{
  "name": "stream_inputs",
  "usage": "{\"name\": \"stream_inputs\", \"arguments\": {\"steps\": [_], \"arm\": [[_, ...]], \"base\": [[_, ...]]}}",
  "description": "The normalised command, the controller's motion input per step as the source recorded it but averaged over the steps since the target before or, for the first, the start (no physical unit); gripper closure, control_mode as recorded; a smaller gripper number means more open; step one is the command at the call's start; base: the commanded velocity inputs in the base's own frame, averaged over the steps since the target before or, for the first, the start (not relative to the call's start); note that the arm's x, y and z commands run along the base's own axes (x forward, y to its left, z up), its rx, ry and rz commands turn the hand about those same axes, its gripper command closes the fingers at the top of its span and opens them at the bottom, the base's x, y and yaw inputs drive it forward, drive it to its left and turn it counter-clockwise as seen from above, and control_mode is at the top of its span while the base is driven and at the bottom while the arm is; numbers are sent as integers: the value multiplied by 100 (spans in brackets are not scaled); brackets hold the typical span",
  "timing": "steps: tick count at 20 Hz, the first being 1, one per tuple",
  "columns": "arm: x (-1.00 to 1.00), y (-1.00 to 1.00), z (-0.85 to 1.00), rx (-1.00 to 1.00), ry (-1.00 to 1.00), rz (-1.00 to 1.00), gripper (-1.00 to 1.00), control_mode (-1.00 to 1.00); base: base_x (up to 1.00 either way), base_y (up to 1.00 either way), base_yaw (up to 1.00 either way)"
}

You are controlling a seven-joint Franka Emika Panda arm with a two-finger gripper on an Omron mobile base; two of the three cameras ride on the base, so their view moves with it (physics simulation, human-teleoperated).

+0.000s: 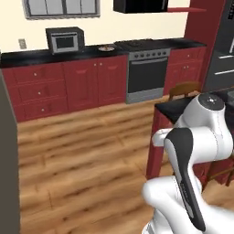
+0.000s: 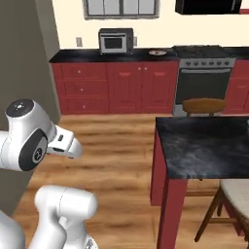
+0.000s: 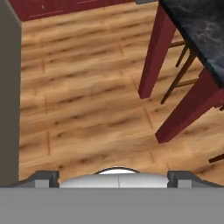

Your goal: Place the cold items (mango and tomato) from the fridge in one tupperware on the dining counter. Place the warm items (kebab skewer and hot dog) in the stove area in another tupperware.

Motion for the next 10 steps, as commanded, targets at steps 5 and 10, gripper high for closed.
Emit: {"name": "stream_inputs", "arguments": {"steps": [5,10], "arm": [[0,0,0,0,0,0,-100,100],[0,0,0,0,0,0,-100,100]], "base": [[100,91,-26],[100,53,-16]]}}
